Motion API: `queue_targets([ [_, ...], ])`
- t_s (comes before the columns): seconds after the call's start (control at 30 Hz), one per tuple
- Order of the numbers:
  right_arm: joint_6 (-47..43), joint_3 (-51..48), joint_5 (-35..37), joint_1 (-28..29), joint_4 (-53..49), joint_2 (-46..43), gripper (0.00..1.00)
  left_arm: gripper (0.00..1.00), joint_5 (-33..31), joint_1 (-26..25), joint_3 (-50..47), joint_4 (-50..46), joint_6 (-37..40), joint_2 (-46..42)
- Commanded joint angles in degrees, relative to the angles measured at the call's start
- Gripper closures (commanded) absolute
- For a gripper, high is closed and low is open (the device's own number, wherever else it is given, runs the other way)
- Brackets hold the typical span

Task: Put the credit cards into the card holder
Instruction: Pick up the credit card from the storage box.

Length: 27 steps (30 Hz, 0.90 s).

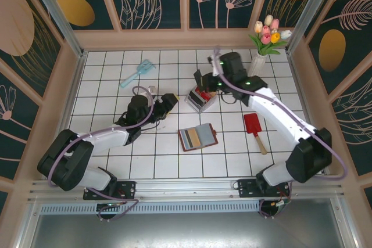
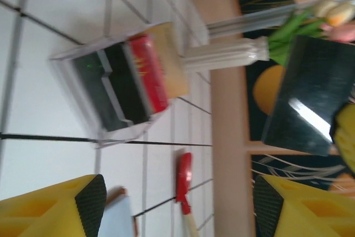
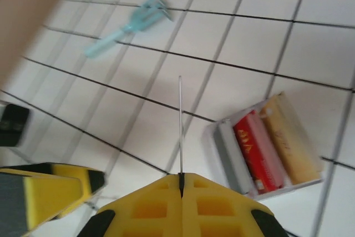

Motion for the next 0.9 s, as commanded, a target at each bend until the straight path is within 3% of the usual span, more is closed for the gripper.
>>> queue_targets([
  [0.0, 7.65, -3.51, -21.30, -4.10, 7.18, -3.39, 1.00, 0.26, 5.67, 0.57, 0.76, 12.52, -0.71, -1.09],
  [0.2, 13.50, -7.06, -34.47, -7.05, 12.93, -4.75, 1.00, 0.25, 11.05, 0.47, 3.90, 20.19, -2.00, 1.36],
  [0.37, 16.88, -8.66, -38.85, -7.09, 16.12, -4.43, 1.00, 0.27, 13.23, 0.24, 5.76, 24.31, -3.73, 3.18],
  [0.6, 19.22, -9.94, -41.77, -7.12, 18.68, -3.32, 1.00, 0.52, 13.55, 0.25, 4.56, 25.86, -4.38, 2.76],
  [0.87, 22.75, -12.18, -40.17, -7.23, 21.69, -1.54, 1.00, 0.76, 14.50, 0.10, 4.15, 26.61, -4.73, 2.49],
])
